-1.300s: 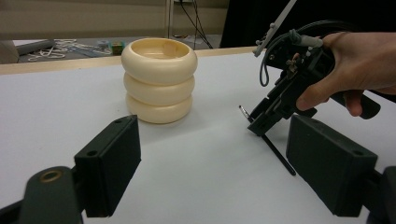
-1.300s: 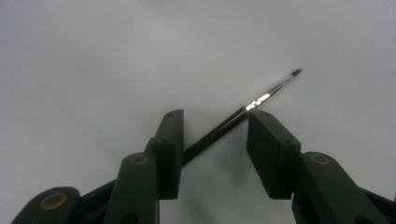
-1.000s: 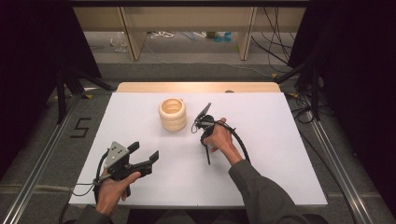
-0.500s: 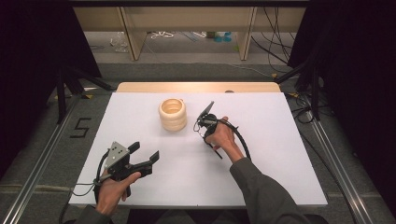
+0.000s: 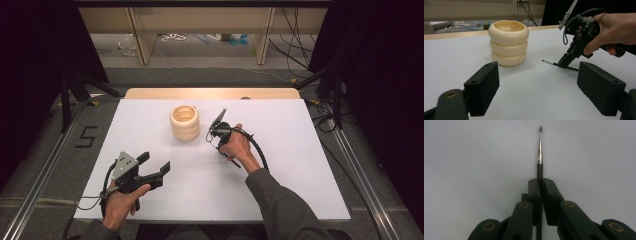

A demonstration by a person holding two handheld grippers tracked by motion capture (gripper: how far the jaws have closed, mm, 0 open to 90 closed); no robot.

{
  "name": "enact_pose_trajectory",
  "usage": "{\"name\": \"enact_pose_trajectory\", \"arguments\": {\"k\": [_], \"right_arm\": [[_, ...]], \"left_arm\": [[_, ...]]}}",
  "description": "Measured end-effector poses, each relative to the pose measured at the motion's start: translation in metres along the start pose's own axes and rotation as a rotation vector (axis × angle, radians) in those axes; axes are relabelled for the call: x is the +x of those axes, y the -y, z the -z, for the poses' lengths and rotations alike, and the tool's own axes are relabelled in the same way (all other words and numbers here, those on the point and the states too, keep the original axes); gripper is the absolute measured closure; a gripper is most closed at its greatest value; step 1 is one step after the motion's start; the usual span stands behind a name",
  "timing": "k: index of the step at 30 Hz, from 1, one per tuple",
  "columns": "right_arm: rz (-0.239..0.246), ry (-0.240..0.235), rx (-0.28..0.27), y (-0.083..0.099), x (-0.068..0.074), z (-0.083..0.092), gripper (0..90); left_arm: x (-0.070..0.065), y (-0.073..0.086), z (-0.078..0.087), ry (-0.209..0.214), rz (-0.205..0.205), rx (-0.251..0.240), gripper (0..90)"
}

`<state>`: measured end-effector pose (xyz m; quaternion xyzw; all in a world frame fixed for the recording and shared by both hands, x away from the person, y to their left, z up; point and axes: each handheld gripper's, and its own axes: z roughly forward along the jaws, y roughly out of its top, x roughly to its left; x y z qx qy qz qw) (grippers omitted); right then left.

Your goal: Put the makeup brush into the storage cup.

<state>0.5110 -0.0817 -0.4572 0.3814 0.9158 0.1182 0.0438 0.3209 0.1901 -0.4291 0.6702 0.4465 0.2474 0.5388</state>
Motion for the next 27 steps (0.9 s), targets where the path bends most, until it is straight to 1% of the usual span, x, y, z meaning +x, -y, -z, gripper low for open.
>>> {"name": "enact_pose_trajectory", "arguments": {"k": [1, 2, 3, 4, 5, 6, 7, 8, 9, 10, 11, 13, 17, 18, 19, 20, 21, 23, 25, 26, 27], "right_arm": [[0.001, -0.016, -0.010, 0.000, -0.001, 0.001, 85.6], [0.001, -0.016, -0.010, 0.000, -0.001, 0.001, 85.6], [0.006, -0.024, -0.032, 0.001, -0.001, 0.003, 85.6], [0.013, -0.022, -0.056, 0.001, -0.001, 0.010, 85.6], [0.013, -0.022, -0.056, 0.001, -0.001, 0.010, 85.6], [0.015, -0.020, -0.069, 0.001, -0.001, 0.014, 85.6], [0.016, -0.022, -0.097, 0.002, -0.001, 0.022, 85.6], [0.016, -0.022, -0.097, 0.002, -0.001, 0.022, 85.6], [0.023, -0.027, -0.115, 0.002, -0.001, 0.025, 85.6], [0.036, -0.029, -0.148, 0.004, -0.002, 0.031, 85.6], [0.036, -0.029, -0.148, 0.004, -0.002, 0.031, 85.6], [0.033, -0.029, -0.169, 0.007, -0.002, 0.035, 85.6], [0.046, -0.042, -0.235, 0.012, -0.001, 0.044, 85.6], [0.051, -0.052, -0.273, 0.013, 0.001, 0.049, 85.6], [0.051, -0.052, -0.273, 0.013, 0.001, 0.049, 85.6], [0.057, -0.048, -0.291, 0.014, 0.003, 0.052, 85.6], [0.075, -0.046, -0.316, 0.016, 0.008, 0.057, 85.6], [0.079, -0.047, -0.325, 0.017, 0.010, 0.059, 85.6], [0.098, -0.064, -0.366, 0.019, 0.017, 0.065, 85.6], [0.106, -0.081, -0.414, 0.023, 0.022, 0.070, 85.6], [0.106, -0.081, -0.414, 0.023, 0.022, 0.070, 85.6]], "left_arm": [[0.000, 0.000, 0.000, 0.000, 0.000, 0.000, 17.6], [0.000, 0.000, 0.000, 0.000, 0.000, 0.002, 17.6], [0.000, 0.000, -0.001, 0.004, 0.000, -0.004, 17.6], [0.000, 0.000, -0.001, 0.001, 0.000, 0.004, 17.6], [0.000, 0.000, -0.001, 0.001, 0.000, 0.004, 17.6], [0.000, 0.000, -0.001, 0.001, 0.000, 0.005, 17.6], [0.000, 0.001, -0.001, 0.000, 0.001, 0.004, 17.6], [0.000, 0.001, -0.001, 0.000, 0.001, 0.004, 17.6], [0.000, 0.001, -0.001, 0.000, 0.000, 0.005, 17.6], [0.000, 0.001, -0.001, 0.000, 0.002, 0.005, 17.6], [0.000, 0.001, -0.001, 0.000, 0.002, 0.005, 17.6], [0.000, 0.001, -0.001, 0.000, 0.002, 0.005, 17.6], [0.000, 0.001, -0.001, -0.001, 0.002, 0.006, 17.6], [0.000, 0.001, -0.001, -0.001, 0.002, 0.005, 17.6], [0.000, 0.001, -0.001, -0.001, 0.002, 0.005, 17.6], [0.000, 0.001, -0.001, 0.000, 0.002, 0.005, 17.6], [-0.001, 0.002, -0.001, 0.004, 0.006, 0.006, 17.6], [-0.001, 0.002, -0.002, 0.005, 0.006, 0.008, 17.6], [-0.001, 0.002, -0.002, 0.008, 0.003, 0.008, 17.6], [-0.002, 0.002, -0.002, 0.011, 0.003, 0.007, 17.6], [-0.002, 0.002, -0.002, 0.011, 0.002, 0.007, 17.6]]}}
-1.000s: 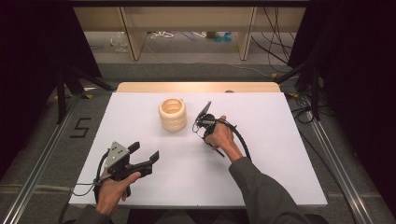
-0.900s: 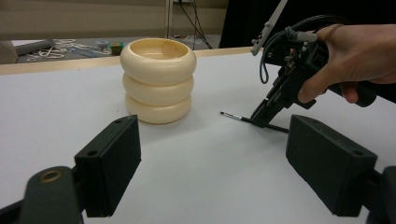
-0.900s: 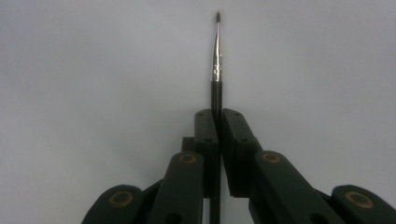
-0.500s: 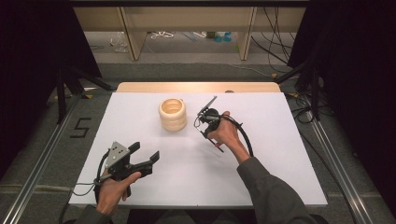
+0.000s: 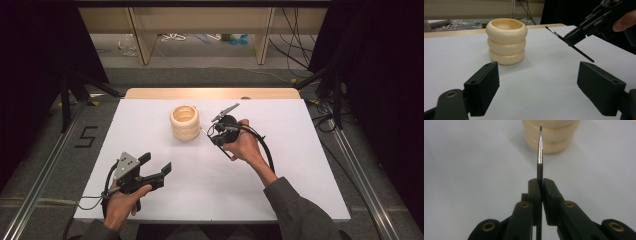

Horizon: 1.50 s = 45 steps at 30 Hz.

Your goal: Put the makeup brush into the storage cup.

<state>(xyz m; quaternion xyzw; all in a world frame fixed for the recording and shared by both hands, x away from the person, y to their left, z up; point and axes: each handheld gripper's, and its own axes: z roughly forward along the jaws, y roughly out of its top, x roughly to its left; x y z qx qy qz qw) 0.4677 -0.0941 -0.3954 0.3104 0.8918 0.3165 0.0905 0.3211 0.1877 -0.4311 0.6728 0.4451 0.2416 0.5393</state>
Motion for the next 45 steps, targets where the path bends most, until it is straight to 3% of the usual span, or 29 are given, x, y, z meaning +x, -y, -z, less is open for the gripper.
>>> {"name": "enact_pose_trajectory", "arguments": {"k": [1, 8, 10, 18, 29, 33, 45], "right_arm": [[0.016, -0.010, -0.039, 0.001, 0.004, 0.005, 85.6], [0.012, -0.062, -0.125, 0.012, 0.010, 0.018, 85.6], [0.008, -0.070, -0.157, 0.015, 0.012, 0.020, 85.6], [0.026, -0.105, -0.184, 0.020, 0.017, 0.027, 85.6], [0.024, -0.170, -0.240, 0.020, 0.030, 0.027, 85.6], [0.036, -0.190, -0.285, 0.020, 0.033, 0.029, 85.6], [0.049, -0.194, -0.325, 0.022, 0.037, 0.031, 85.6]], "left_arm": [[0.000, 0.000, 0.000, 0.003, -0.001, 0.000, 17.5], [-0.003, 0.000, -0.005, 0.043, 0.025, -0.010, 17.2], [-0.006, 0.000, -0.008, 0.051, 0.012, -0.007, 17.2], [-0.017, 0.001, -0.017, 0.120, -0.022, 0.016, 17.5], [-0.025, 0.001, -0.029, 0.182, -0.006, 0.025, 19.9], [-0.029, 0.000, -0.033, 0.208, 0.005, 0.021, 20.5], [-0.033, -0.001, -0.039, 0.218, 0.002, 0.016, 21.1]]}}
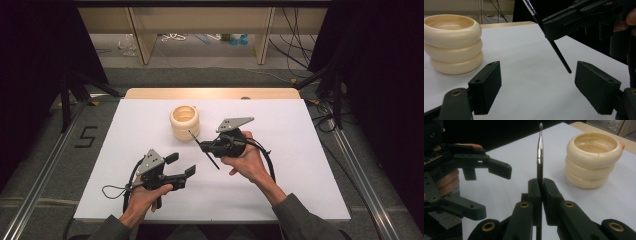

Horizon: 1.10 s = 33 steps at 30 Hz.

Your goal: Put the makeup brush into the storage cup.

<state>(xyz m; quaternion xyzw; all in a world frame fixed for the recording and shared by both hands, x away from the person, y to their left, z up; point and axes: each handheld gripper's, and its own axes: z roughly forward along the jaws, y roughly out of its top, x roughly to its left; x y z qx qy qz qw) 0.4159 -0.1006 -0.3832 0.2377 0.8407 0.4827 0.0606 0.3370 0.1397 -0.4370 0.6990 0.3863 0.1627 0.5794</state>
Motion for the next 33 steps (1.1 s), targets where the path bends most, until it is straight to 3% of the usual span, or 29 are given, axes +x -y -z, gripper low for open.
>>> {"name": "enact_pose_trajectory", "arguments": {"k": [5, 6, 14, 17, 23, 26, 33], "right_arm": [[-0.011, -0.019, -0.013, 0.000, 0.003, 0.000, 85.6], [0.002, -0.011, -0.023, -0.001, 0.004, 0.001, 85.6], [0.012, -0.033, -0.056, -0.001, 0.010, -0.003, 85.6], [0.006, -0.050, -0.063, -0.001, 0.012, -0.003, 85.6], [0.013, -0.068, -0.066, -0.002, 0.016, -0.004, 85.6], [0.015, -0.079, -0.072, -0.002, 0.017, -0.006, 85.6], [0.015, -0.085, -0.074, -0.002, 0.021, -0.006, 85.6]], "left_arm": [[-0.001, 0.000, -0.001, 0.003, -0.007, -0.004, 21.1], [-0.002, 0.000, -0.001, 0.011, 0.008, 0.004, 21.1], [-0.005, -0.001, -0.005, 0.026, -0.009, 0.001, 20.7], [-0.008, -0.001, -0.007, 0.019, 0.010, 0.005, 20.9], [-0.009, -0.002, -0.012, 0.029, -0.023, 0.015, 21.2], [-0.010, -0.002, -0.015, 0.028, -0.009, 0.012, 22.2], [-0.010, -0.003, -0.018, 0.038, -0.039, 0.002, 27.6]]}}
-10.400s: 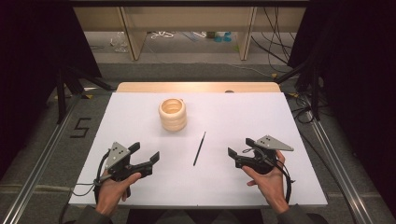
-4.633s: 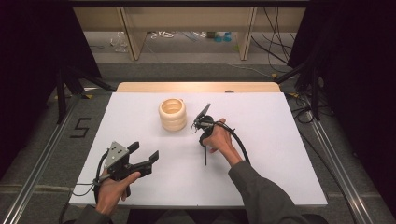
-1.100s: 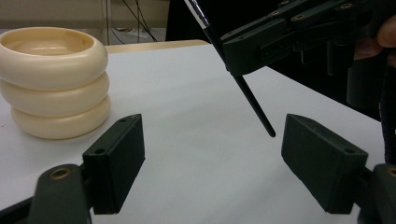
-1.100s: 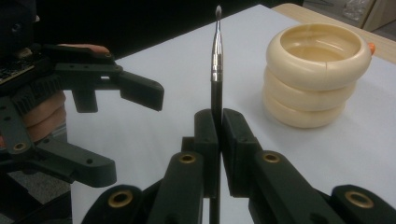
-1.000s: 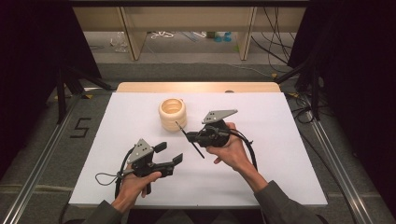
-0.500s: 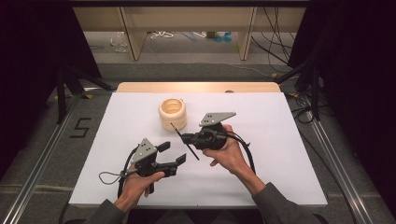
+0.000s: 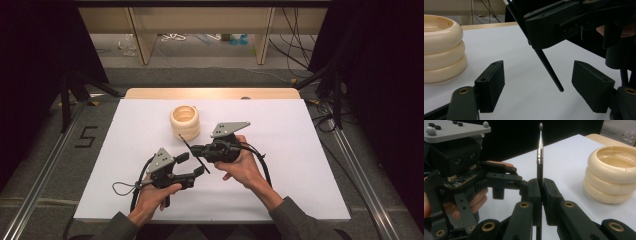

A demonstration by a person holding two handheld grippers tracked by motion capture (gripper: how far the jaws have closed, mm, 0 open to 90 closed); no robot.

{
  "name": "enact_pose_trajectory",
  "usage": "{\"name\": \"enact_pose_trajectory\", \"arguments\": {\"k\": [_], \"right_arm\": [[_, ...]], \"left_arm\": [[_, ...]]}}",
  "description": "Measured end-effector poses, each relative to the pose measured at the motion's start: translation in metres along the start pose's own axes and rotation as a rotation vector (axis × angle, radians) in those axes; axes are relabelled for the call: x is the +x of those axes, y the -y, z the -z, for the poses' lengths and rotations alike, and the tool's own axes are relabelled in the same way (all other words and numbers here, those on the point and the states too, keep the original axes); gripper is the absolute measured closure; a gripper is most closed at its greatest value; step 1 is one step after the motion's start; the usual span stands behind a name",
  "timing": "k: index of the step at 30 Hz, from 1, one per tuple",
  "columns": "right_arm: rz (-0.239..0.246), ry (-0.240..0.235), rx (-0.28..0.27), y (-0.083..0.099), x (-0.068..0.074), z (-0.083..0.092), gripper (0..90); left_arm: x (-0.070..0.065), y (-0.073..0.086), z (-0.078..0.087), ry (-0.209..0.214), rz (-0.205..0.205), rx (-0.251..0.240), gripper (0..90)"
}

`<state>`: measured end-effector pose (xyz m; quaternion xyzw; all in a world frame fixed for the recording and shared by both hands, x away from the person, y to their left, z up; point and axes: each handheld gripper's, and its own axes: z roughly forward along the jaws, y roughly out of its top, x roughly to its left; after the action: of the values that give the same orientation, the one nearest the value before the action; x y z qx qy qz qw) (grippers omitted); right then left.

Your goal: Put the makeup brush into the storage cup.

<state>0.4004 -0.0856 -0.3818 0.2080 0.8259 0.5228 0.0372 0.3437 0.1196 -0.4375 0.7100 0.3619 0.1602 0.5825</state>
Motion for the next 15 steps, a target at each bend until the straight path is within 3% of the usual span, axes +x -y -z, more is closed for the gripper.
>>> {"name": "enact_pose_trajectory", "arguments": {"k": [15], "right_arm": [[0.005, -0.026, -0.012, 0.0020, 0.0031, -0.0024, 85.6]], "left_arm": [[0.0016, -0.0002, -0.0006, 0.026, 0.008, 0.000, 44.0]]}}
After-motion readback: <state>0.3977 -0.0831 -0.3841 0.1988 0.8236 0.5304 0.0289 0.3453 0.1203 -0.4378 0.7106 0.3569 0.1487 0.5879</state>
